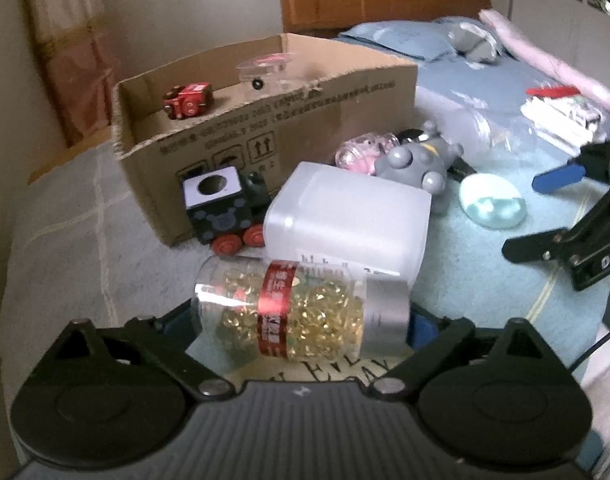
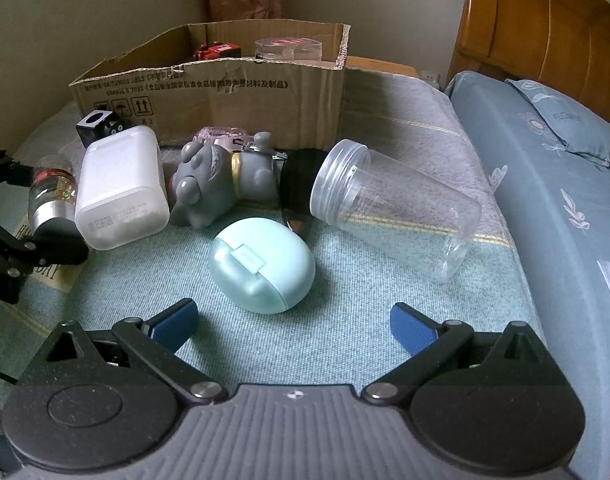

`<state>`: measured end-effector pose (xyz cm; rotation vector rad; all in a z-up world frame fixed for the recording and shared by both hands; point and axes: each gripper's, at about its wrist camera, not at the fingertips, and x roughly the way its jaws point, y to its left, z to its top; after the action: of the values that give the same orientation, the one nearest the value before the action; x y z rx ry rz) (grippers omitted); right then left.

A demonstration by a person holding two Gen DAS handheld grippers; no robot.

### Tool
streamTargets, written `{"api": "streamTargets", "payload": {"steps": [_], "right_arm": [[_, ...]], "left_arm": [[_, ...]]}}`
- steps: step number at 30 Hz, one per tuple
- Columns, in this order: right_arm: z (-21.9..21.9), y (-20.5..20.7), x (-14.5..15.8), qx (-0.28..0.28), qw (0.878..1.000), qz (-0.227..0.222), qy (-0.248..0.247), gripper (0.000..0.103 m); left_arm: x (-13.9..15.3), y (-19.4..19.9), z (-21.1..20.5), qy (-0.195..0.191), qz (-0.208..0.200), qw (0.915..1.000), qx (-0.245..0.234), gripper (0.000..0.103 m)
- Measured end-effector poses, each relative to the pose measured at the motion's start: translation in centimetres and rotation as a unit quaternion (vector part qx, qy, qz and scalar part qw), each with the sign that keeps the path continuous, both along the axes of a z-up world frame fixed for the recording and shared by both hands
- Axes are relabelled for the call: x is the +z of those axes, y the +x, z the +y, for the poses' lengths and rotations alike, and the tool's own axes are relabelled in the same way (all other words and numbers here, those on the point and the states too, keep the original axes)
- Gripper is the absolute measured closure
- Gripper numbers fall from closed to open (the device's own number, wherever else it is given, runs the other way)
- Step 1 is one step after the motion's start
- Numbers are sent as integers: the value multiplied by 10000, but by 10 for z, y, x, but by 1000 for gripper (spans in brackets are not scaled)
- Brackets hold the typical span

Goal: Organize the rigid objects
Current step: 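Move the left gripper onto the gold capsule bottle, then close the left gripper on the capsule bottle while the right grasps the light blue case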

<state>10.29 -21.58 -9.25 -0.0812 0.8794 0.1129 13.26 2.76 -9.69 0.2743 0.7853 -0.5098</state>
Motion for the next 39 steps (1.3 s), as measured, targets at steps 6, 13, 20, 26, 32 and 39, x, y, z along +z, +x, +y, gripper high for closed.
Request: {"api": "streamTargets", "payload": {"steps": [6,13,20,26,32,39], "right_arm": [[8,3,0,300,9995,-36,21,0],[24,14,-1,762,9969,-177,51,0],[36,16,0,1072,9941,-131,55,0],[37,17,0,1061,9943,-106,60,0],[34,22,3,1094,9939,-51,144,2],[34,18,9,1361,9901,103,327,13]], "left_arm": [[0,-3,14,-132,109,9983,564,6],[-1,-4,26,-329,225,9939,1027,7],[-1,-9,25,-223,171,9937,1089,6],[3,-13,28,-292,177,9929,1138,5],[9,-17,33,-352,118,9930,1122,5],[9,-11,30,-340,127,9931,1113,5]]}}
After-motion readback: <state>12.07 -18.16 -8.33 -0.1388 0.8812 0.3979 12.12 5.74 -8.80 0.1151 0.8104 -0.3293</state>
